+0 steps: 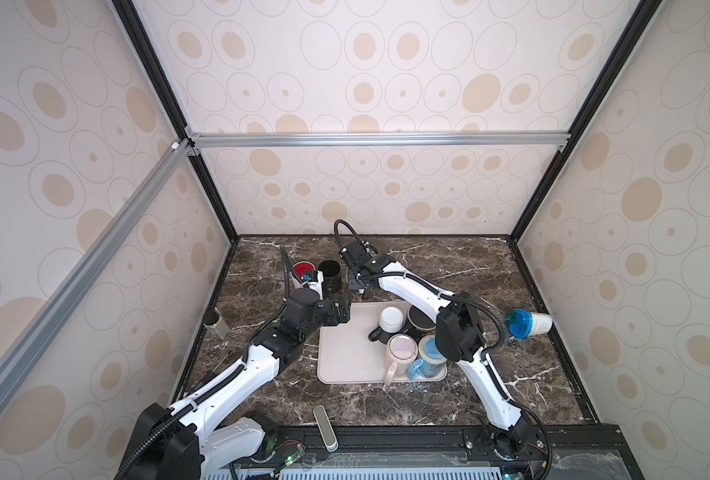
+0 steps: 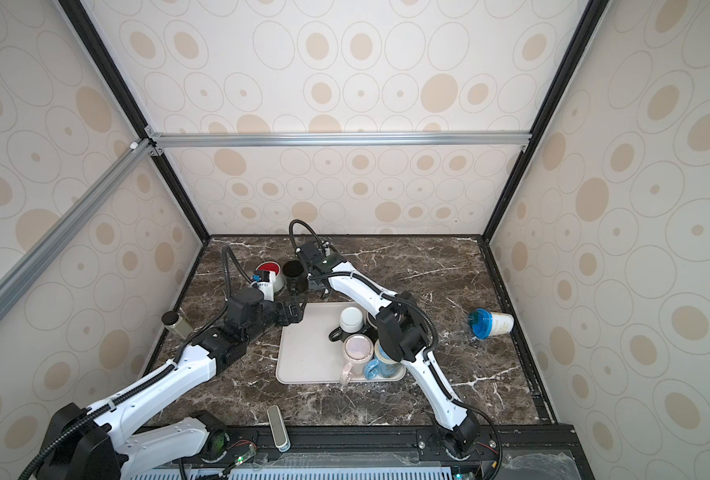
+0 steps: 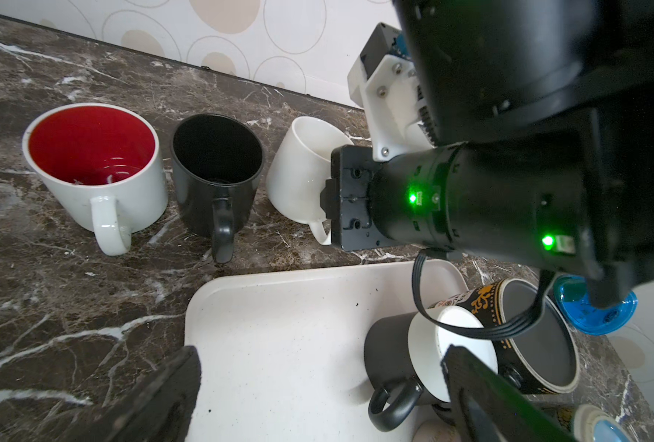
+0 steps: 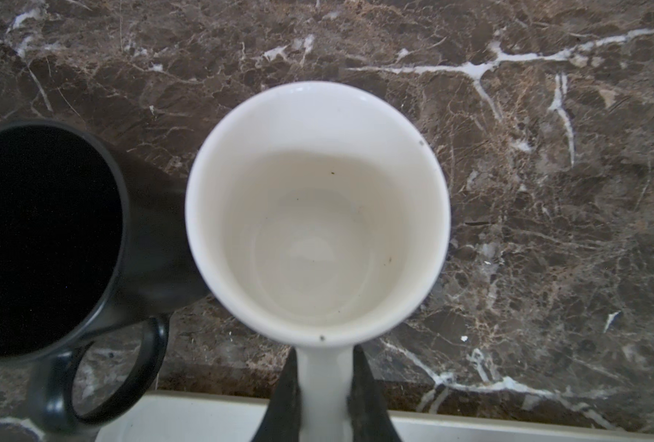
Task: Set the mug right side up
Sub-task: 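Carry the white mug down beside the black mug with the right gripper while left lowers, then lower the white mug onto the table next to the black mug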
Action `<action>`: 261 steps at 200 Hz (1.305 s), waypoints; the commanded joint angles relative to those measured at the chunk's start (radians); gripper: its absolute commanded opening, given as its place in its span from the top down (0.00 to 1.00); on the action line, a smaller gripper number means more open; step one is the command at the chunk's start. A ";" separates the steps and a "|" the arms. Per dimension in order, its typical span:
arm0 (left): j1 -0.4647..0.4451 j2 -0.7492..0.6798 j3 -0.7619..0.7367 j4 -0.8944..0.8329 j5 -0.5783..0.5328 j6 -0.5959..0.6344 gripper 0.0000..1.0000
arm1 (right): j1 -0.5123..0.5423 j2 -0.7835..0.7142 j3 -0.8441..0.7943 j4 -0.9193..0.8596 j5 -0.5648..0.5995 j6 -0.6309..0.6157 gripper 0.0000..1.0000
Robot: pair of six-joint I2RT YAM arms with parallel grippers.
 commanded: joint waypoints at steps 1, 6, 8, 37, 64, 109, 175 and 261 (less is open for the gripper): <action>-0.002 -0.006 -0.005 0.018 0.000 -0.013 0.00 | 0.011 0.007 0.048 0.033 0.025 0.013 1.00; -0.001 -0.008 -0.004 0.017 -0.002 -0.013 0.00 | 0.012 0.009 0.049 0.033 0.024 0.015 1.00; -0.002 -0.008 -0.005 0.017 -0.002 -0.013 0.00 | 0.012 0.010 0.049 0.032 0.025 0.015 1.00; -0.001 -0.012 -0.012 0.018 -0.003 -0.015 0.00 | 0.013 0.021 0.056 0.026 0.022 0.018 1.00; -0.001 -0.017 -0.016 0.020 -0.007 -0.015 0.00 | 0.014 0.031 0.055 0.021 0.020 0.022 1.00; -0.002 -0.014 -0.018 0.021 -0.008 -0.018 0.00 | 0.025 0.035 0.057 0.014 0.037 0.032 1.00; -0.003 -0.014 -0.021 0.014 -0.009 -0.020 0.00 | 0.048 0.056 0.092 -0.022 0.052 0.047 0.99; -0.001 -0.012 -0.025 0.015 -0.012 -0.018 0.00 | 0.080 0.080 0.089 -0.045 0.074 0.047 0.88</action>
